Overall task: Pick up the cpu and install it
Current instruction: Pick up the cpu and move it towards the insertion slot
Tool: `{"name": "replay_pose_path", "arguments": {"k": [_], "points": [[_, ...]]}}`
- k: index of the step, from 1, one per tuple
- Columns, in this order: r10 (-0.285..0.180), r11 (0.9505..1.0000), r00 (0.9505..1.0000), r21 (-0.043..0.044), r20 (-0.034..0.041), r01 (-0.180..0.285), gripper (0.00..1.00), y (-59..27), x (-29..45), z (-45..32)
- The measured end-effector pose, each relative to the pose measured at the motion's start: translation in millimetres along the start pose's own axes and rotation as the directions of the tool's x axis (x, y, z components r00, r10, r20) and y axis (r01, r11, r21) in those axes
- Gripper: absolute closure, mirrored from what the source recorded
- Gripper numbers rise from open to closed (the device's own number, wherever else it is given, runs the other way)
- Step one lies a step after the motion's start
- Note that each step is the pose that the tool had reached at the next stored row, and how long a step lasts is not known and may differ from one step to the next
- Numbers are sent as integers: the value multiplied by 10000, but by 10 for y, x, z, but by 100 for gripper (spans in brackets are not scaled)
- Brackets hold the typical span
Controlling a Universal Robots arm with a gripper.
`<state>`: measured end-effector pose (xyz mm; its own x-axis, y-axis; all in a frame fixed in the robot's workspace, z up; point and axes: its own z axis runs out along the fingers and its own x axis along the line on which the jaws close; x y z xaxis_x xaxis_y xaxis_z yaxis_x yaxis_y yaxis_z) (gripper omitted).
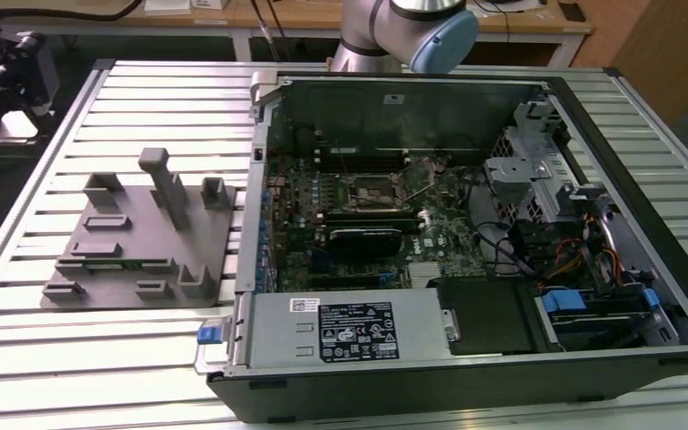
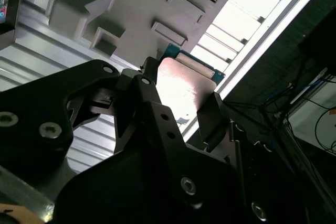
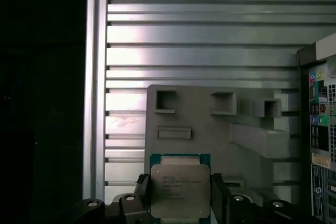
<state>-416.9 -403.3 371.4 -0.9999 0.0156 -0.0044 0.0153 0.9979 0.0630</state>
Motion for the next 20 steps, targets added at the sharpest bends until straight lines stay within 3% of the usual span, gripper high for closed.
{"name": "replay_pose_path", "arguments": {"k": [20], "points": [[0, 10000, 10000, 0, 2, 0, 46, 35, -2, -344]]}}
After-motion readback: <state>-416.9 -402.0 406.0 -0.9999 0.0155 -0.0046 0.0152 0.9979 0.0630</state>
